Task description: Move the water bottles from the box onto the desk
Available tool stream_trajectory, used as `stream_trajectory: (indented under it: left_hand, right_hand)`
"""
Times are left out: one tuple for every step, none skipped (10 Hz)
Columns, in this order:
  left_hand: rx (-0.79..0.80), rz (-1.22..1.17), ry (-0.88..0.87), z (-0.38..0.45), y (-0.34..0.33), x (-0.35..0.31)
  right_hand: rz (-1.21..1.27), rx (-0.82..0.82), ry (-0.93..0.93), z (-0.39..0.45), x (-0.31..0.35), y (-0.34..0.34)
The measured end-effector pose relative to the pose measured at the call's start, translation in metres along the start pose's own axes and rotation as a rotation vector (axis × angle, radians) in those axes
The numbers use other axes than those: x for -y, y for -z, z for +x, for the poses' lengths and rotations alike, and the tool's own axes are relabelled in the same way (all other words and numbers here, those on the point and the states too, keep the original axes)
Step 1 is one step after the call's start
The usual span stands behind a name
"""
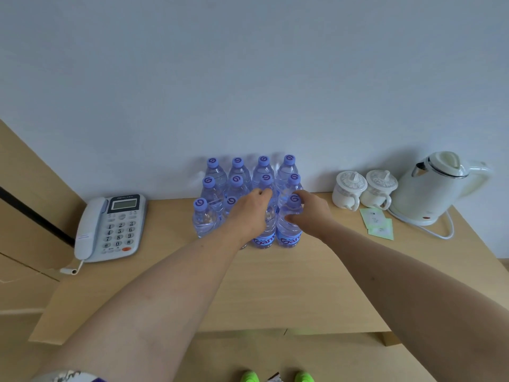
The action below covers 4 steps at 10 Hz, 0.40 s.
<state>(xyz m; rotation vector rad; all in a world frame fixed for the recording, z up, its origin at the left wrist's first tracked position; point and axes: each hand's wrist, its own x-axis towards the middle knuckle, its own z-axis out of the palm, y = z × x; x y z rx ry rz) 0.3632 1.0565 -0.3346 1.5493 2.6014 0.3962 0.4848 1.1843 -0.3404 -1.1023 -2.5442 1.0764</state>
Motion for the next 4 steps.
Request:
stream_trajectory:
  left_hand:
    - [0.010, -0.055, -0.003, 0.000, 0.003, 0.003]
    - [-0.010, -0.099, -0.015, 0.000, 0.010, 0.005]
    - [-0.034, -0.120, 0.013, -0.012, 0.025, 0.003]
    - [-0.114, -0.154, 0.029, -0.025, 0.041, -0.003]
  right_hand:
    - [0.023, -0.041, -0.051, -0.010, 0.003, 0.002]
    - [0.028, -0.080, -0.066, -0.020, 0.008, 0.008]
    - [-0.015, -0.114, -0.048, -0.036, 0.021, 0.018]
    - [-0.034, -0.145, -0.002, -0.052, 0.037, 0.029]
